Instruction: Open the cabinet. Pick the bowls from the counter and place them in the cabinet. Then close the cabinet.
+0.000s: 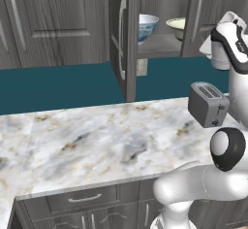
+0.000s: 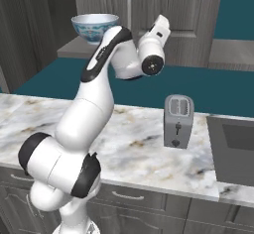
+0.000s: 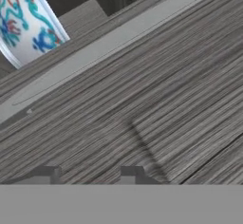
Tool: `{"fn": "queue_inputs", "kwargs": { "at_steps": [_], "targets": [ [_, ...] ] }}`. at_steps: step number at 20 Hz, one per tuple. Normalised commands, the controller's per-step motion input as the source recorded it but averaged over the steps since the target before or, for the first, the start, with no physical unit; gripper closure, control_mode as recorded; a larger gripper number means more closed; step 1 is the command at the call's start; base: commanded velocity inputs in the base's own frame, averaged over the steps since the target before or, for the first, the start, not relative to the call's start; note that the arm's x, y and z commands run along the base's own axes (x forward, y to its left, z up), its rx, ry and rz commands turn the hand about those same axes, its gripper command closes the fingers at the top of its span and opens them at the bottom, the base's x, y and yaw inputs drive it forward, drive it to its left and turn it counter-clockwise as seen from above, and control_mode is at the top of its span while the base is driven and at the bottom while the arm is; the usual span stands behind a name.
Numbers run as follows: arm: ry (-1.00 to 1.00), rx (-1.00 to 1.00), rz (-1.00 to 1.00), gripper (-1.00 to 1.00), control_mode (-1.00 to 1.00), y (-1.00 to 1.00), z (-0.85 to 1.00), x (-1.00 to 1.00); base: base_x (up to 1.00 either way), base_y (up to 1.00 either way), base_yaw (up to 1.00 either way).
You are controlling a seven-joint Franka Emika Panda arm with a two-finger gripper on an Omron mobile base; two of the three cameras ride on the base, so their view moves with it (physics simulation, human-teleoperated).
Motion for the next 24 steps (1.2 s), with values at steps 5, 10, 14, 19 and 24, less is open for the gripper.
{"fn": "queue_inputs", "kwargs": {
  "at_steps": [5, 10, 14, 19, 24],
  "targets": [
    [0.08, -0.01, -0.09, -1.0, -1.0, 0.0, 0.0, 0.04, 0.0, 0.0, 0.0],
    [0.09, -0.01, -0.06, -1.0, -1.0, 0.0, 0.0, 0.0, 0.0, 0.0, 0.0],
    [0.07, -0.01, -0.04, -1.0, -1.0, 0.0, 0.0, -0.05, 0.0, 0.0, 0.0],
    [0.01, -0.01, -0.03, -1.0, -1.0, 0.0, 0.02, -0.17, 0.0, 0.0, 0.0],
    [0.0, 0.0, -0.02, -1.0, -1.0, 0.0, 0.1, -0.26, 0.0, 0.0, 0.0]
  ]
}}
